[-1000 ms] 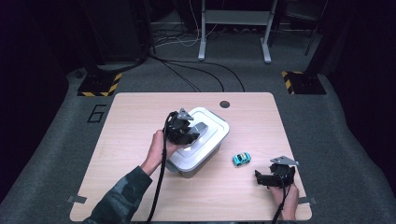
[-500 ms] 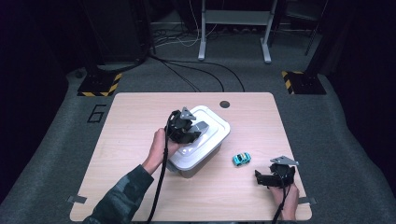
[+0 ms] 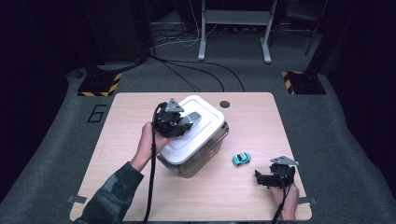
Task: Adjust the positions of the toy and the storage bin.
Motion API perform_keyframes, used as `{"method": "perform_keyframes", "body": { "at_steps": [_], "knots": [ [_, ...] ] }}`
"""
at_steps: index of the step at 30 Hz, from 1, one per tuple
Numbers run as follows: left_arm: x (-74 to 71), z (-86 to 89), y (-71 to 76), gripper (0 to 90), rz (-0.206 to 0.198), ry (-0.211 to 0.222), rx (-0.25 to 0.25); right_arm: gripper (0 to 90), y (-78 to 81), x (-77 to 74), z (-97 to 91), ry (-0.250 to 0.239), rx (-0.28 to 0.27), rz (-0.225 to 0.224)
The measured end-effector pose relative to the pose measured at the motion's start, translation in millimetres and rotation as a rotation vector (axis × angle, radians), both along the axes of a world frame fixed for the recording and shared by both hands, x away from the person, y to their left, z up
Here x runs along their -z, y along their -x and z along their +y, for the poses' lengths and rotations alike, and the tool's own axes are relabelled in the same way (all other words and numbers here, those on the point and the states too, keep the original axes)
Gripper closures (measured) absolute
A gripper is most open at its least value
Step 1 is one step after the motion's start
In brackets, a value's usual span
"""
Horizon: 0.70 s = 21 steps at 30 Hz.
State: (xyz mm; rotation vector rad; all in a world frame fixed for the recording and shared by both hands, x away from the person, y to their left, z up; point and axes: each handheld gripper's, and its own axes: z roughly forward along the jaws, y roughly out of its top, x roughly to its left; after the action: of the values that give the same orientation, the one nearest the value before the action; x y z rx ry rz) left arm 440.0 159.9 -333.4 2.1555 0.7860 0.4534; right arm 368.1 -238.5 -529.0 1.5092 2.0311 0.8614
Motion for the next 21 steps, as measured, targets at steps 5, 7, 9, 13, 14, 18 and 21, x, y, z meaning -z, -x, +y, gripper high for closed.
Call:
{"method": "perform_keyframes", "body": {
  "at_steps": [5,7,9,13,14,18,21],
  "knots": [
    [-6.2,15.5,-0.1,66.8,-0.013,0.008,-0.027,0.3,0.1,0.0,-0.5,0.005,-0.006,0.001],
    [-7.5,20.8,-0.4,66.8,-0.017,0.010,-0.036,0.2,0.1,0.0,-0.5,0.005,-0.006,0.001],
    [-8.5,25.9,-1.2,66.8,-0.020,0.008,-0.040,0.3,0.1,0.0,-0.5,0.005,-0.006,0.001],
    [-9.1,35.3,-2.3,66.8,-0.023,0.006,-0.057,0.3,0.1,0.0,-0.5,0.005,-0.006,0.001],
    [-9.0,37.3,-2.2,66.8,-0.021,0.014,-0.065,0.2,0.1,0.0,-0.5,0.005,-0.006,0.001],
    [-10.2,48.2,-2.3,66.8,-0.024,0.014,-0.086,0.2,0.1,0.0,-0.5,0.005,-0.006,0.001],
    [-11.5,58.5,-2.9,66.9,-0.029,0.015,-0.106,0.3,0.1,0.0,-0.4,0.005,-0.006,0.001]
  ]
}}
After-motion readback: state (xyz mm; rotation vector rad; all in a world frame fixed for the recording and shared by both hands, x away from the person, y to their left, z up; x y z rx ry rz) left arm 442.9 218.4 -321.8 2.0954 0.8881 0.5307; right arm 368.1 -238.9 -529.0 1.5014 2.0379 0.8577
